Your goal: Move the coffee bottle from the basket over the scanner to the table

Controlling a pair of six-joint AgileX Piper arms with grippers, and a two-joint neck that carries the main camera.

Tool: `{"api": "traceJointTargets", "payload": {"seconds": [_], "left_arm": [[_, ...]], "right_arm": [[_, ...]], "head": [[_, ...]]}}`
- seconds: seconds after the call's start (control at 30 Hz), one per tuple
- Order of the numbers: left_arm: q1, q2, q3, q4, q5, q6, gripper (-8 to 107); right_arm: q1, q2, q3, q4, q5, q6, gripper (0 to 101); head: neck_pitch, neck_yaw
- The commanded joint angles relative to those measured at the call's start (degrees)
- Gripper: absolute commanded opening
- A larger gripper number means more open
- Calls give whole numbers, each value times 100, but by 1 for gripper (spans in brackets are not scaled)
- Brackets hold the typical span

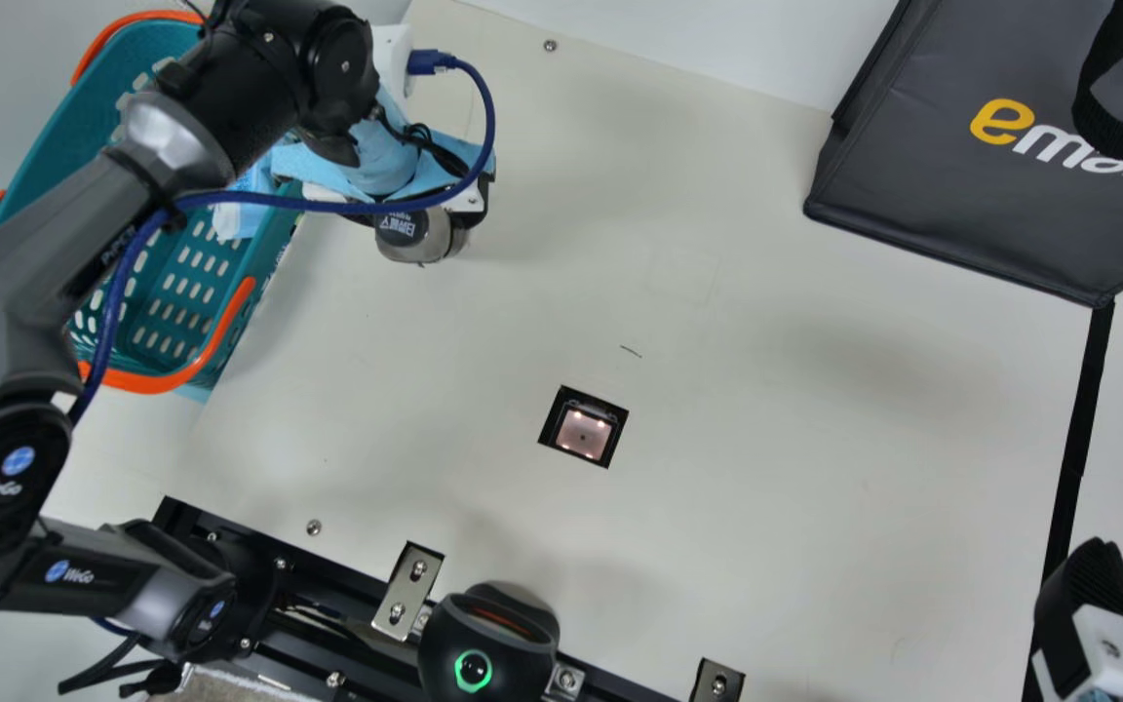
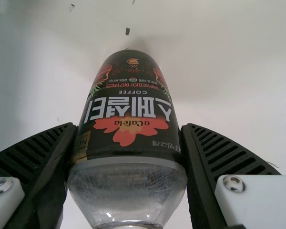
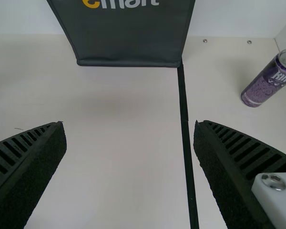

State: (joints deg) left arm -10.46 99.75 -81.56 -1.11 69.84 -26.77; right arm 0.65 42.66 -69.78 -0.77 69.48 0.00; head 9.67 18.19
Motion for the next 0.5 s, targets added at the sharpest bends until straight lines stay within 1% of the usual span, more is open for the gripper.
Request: {"api": "traceJointTargets", "payload": {"seconds": [0.0, 0.47], "left_arm": [[14, 58, -39, -22, 6, 36, 19], [83, 356, -355, -155, 6, 221, 65]], "right_arm": [[0, 0, 0, 0, 0, 0, 95], [0, 0, 0, 0, 0, 0, 95]], "head": [[-175, 23], [-175, 23]]}}
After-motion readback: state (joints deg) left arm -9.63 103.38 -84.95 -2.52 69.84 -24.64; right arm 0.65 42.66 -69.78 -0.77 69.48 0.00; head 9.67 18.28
